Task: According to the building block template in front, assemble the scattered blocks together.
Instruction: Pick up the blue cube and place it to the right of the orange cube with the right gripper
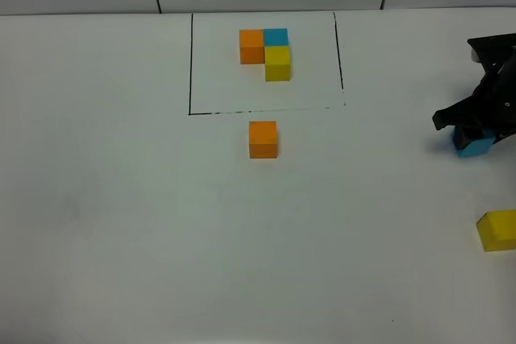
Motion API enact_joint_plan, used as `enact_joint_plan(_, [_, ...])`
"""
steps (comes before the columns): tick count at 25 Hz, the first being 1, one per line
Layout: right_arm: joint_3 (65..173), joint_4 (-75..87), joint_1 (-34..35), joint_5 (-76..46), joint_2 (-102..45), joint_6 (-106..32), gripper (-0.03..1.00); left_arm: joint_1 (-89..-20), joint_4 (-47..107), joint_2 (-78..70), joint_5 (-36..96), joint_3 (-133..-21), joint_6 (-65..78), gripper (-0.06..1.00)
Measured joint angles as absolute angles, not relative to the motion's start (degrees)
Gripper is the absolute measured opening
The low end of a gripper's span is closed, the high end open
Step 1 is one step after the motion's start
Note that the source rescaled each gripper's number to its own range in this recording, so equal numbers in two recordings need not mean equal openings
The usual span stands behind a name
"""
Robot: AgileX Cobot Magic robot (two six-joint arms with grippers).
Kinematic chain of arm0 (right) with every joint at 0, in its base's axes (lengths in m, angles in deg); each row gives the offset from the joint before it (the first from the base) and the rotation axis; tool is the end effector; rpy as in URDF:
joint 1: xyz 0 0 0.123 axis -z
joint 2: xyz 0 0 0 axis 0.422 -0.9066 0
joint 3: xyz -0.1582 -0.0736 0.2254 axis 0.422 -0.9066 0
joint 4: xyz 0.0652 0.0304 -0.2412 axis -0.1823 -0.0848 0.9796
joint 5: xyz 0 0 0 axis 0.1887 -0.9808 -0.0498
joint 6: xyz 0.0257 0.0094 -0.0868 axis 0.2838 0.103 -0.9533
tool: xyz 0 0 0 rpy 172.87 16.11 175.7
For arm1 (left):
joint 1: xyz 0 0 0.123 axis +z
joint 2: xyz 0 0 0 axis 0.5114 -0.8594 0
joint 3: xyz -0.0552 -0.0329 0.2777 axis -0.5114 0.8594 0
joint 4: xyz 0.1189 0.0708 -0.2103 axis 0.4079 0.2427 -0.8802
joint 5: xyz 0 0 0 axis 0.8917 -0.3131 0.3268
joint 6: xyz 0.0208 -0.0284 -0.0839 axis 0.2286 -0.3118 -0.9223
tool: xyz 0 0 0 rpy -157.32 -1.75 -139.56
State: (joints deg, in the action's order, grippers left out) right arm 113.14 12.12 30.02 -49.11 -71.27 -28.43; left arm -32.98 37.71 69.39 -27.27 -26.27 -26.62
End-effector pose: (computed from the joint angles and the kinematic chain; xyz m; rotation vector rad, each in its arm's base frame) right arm 0.3871 -0.0317 0.1395 -0.2097 2.9493 -0.0038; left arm -0.0066 -0.0079 0.2777 0.0651 2.0436 -0.1337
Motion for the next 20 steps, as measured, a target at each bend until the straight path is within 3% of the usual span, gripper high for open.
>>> enact_joint_plan(5, [113.1,15.4,24.5,-53.0,-68.6,-44.6,0.02,-33.0,37.7,69.4,-27.3,-26.3,-26.6,0.62])
enact_joint_plan(9, [113.2,15.6,15.8,-55.2,-68.2,-62.9,0.02,-33.0,37.7,69.4,-27.3,-26.3,-26.6,0.62])
enact_joint_plan(14, [119.7,17.8,6.7,-57.2,-71.5,-69.7,0.02,-33.0,37.7,69.4,-27.3,-26.3,-26.6,0.62])
enact_joint_plan(20, [131.1,17.5,2.5,-60.9,-78.0,-76.5,0.02,-33.0,37.7,69.4,-27.3,-26.3,-26.6,0.62])
